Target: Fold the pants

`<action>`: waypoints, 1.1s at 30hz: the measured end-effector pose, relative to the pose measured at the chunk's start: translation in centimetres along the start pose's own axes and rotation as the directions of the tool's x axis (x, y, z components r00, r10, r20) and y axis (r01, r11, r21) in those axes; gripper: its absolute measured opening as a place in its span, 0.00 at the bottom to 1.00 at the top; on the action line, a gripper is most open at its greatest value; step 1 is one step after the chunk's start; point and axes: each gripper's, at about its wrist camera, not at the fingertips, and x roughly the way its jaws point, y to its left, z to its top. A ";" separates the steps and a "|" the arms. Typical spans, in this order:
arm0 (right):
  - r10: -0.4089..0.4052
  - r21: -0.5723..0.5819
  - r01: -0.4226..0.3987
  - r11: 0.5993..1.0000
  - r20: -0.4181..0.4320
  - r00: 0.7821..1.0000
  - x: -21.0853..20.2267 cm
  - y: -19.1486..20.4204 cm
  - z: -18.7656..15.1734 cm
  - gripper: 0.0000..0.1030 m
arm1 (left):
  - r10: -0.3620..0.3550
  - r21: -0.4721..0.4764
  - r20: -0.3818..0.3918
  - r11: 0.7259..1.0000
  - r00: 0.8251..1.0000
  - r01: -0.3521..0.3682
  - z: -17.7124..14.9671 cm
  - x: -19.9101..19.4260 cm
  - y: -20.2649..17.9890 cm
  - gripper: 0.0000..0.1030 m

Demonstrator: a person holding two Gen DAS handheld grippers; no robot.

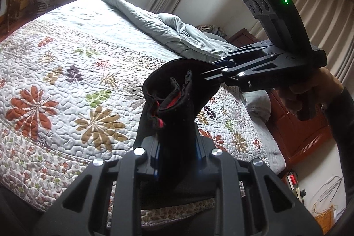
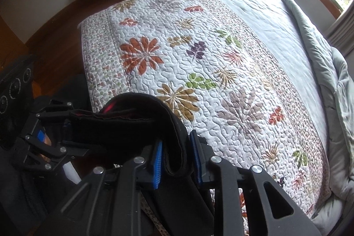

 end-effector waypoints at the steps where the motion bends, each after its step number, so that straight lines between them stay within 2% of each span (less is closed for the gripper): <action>1: -0.003 0.006 0.003 1.000 0.004 1.000 -0.2 -0.2 -0.4 0.22 | -0.001 0.007 -0.001 1.000 1.000 0.001 0.0 0.1 -0.3 0.21; 10: -0.027 0.044 0.026 0.999 0.031 0.999 -1.8 -1.3 -3.2 0.18 | -0.018 0.058 -0.017 0.998 1.000 0.019 -0.6 1.3 -3.3 0.21; 14: -0.030 0.061 0.027 0.998 0.042 0.999 -2.2 -1.7 -4.3 0.13 | -0.029 0.070 -0.030 0.997 0.999 0.031 -1.1 2.1 -4.3 0.21; 23: -0.012 0.105 0.010 0.994 0.018 1.000 -0.5 -2.7 -7.2 0.12 | -0.030 0.072 -0.059 0.997 0.998 0.035 -2.5 3.9 -5.0 0.20; 33: 0.000 0.118 -0.002 0.993 0.012 1.000 0.2 -3.5 -8.7 0.09 | -0.038 0.077 -0.073 0.996 0.997 0.043 -3.0 5.1 -5.5 0.20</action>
